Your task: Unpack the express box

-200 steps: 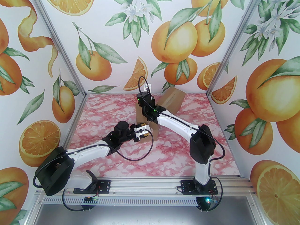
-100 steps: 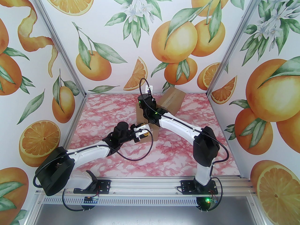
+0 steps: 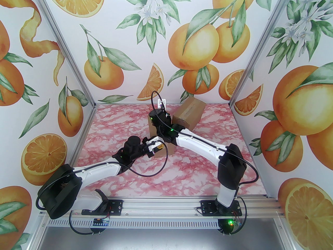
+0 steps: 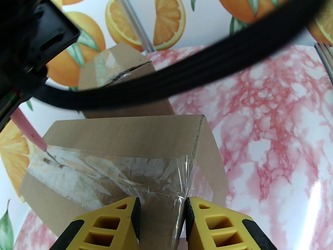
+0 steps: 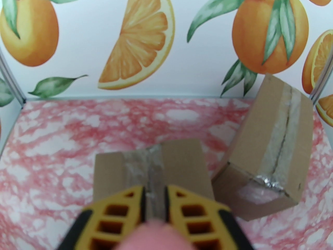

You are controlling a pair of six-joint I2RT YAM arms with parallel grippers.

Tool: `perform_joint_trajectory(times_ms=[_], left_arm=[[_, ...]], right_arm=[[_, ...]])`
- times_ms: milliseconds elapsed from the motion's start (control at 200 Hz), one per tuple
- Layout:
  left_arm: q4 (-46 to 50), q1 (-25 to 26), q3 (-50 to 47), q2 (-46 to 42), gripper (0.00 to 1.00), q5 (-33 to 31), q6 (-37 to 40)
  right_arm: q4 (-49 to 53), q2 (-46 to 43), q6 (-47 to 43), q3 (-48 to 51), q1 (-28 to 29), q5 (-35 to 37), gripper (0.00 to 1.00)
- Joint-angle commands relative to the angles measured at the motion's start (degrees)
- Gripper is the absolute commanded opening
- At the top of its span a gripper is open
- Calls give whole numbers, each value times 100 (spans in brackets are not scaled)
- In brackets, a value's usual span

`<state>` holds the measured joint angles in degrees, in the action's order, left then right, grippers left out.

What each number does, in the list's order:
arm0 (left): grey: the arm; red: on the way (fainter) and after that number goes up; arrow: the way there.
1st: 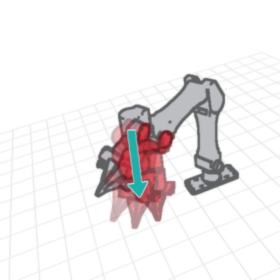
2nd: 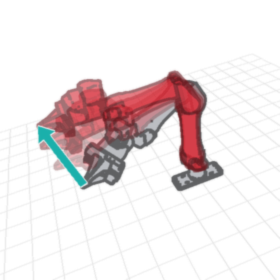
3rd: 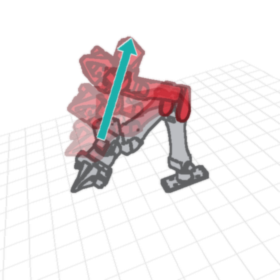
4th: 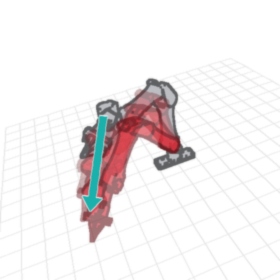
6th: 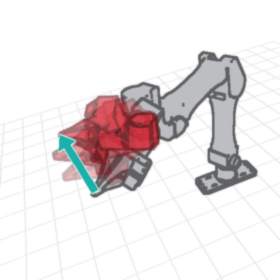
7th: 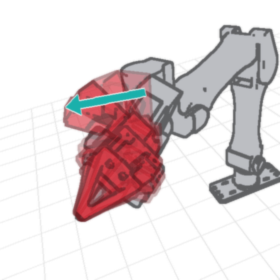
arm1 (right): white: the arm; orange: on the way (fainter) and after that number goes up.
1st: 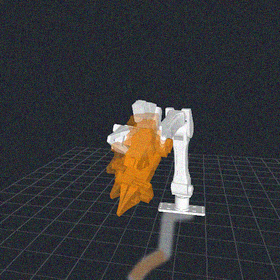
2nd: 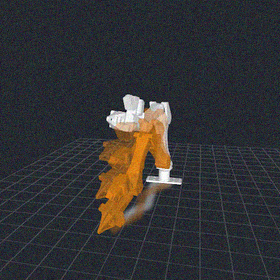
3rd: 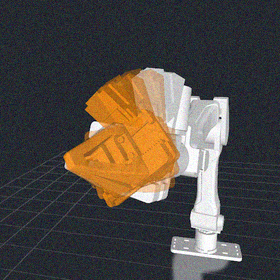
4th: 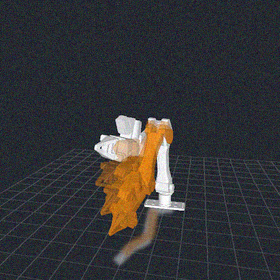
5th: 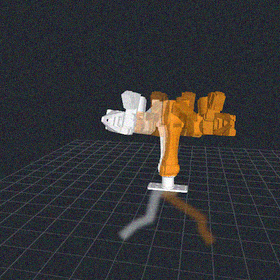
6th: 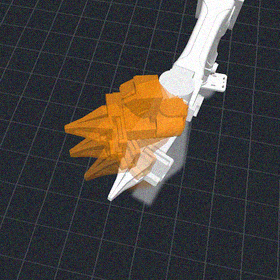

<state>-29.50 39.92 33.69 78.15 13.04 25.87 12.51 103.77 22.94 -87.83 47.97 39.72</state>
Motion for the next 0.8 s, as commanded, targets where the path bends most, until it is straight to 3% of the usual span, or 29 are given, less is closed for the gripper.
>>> perform_joint_trajectory(times_ms=[0, 796], left_arm=[[26, -204, -135, -107, 34, -416, -179], [-91, -213, 75, 59, 33, -891, -518]], right_arm=[[507, -214, 99, 177, 42, 176, 0], [680, -460, 540, 409, 134, -114, 0]])
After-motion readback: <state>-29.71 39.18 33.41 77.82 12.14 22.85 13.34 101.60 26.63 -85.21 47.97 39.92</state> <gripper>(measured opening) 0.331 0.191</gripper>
